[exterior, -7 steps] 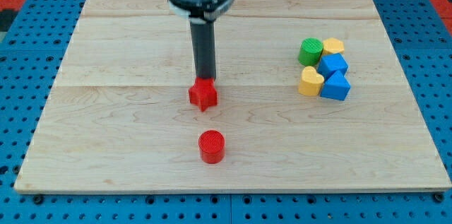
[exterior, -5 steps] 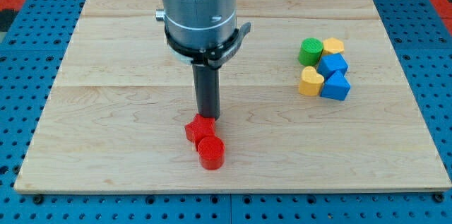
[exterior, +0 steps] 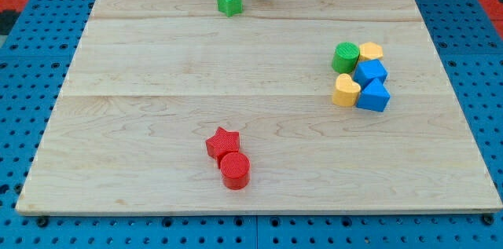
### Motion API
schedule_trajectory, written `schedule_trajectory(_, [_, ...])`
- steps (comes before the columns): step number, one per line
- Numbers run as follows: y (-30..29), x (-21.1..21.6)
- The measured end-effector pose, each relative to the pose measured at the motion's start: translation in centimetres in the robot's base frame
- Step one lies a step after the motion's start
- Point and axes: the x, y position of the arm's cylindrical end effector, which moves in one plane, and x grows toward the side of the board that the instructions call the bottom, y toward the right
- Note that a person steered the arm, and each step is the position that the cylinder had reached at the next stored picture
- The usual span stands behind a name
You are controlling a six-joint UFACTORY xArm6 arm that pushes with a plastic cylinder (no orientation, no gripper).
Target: Push the green star closer to the red star
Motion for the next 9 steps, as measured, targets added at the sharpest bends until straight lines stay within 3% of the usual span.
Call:
schedule_trajectory(1, [-4.5,0.7])
schedule_trajectory(3, [-6.2,6.9])
schedule_trajectory(4, [-5.7,9.7])
schedule_trajectory(6, [1.0,11.3])
schedule_trajectory(9, [1.1,21.2])
